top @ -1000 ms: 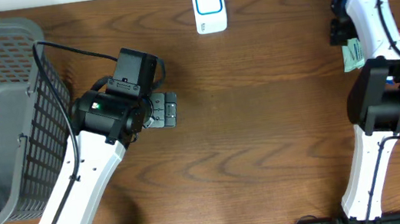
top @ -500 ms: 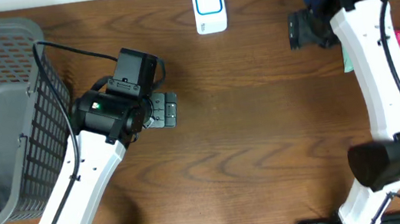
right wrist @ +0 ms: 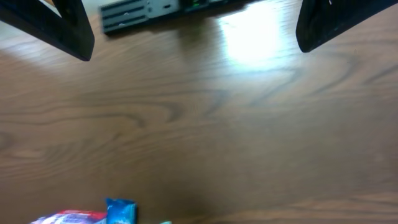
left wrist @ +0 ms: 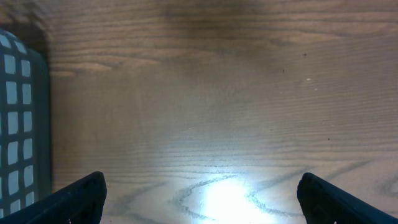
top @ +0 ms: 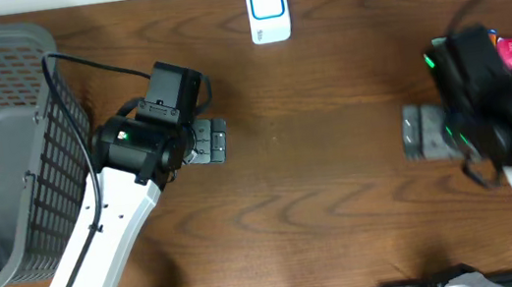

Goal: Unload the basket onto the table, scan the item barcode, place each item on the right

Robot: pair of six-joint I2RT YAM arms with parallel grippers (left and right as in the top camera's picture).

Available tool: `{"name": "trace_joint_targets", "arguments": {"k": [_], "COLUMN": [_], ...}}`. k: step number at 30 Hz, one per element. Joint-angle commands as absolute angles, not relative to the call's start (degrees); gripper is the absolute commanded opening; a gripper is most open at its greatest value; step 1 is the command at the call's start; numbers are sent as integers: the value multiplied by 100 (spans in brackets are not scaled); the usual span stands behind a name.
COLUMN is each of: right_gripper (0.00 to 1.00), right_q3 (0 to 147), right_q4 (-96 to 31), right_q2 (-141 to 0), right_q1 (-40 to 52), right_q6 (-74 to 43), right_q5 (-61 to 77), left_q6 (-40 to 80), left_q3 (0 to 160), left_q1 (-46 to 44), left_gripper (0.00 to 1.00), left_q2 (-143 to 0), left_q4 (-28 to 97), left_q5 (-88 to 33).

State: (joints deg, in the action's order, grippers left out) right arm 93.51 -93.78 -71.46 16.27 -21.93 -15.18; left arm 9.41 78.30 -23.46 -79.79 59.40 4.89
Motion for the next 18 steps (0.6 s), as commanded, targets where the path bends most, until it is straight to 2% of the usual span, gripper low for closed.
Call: {"name": "trace_joint_targets", "arguments": {"k": [1,8,18], "right_gripper": [99,99,99], "right_q3": [8890,8715,8715], "right_q4": [-9373,-9389,-9389], "right_q2": [-6477,-5640,-5544], "right_q1": [1664,1664,1660], "right_q6": [-2270,-2268,-2270], "right_q5": [-930,-395,-397], "left_q6": [1017,1017,1017], "left_q3": [7819,7819,7819], "left_q1": [-2344,-2344,-2344], "left_gripper": [98,98,98], "left_q2": [-7994,-7994,-7994], "left_q4": [5953,5953,5953], "left_q5": [541,541,541]}}
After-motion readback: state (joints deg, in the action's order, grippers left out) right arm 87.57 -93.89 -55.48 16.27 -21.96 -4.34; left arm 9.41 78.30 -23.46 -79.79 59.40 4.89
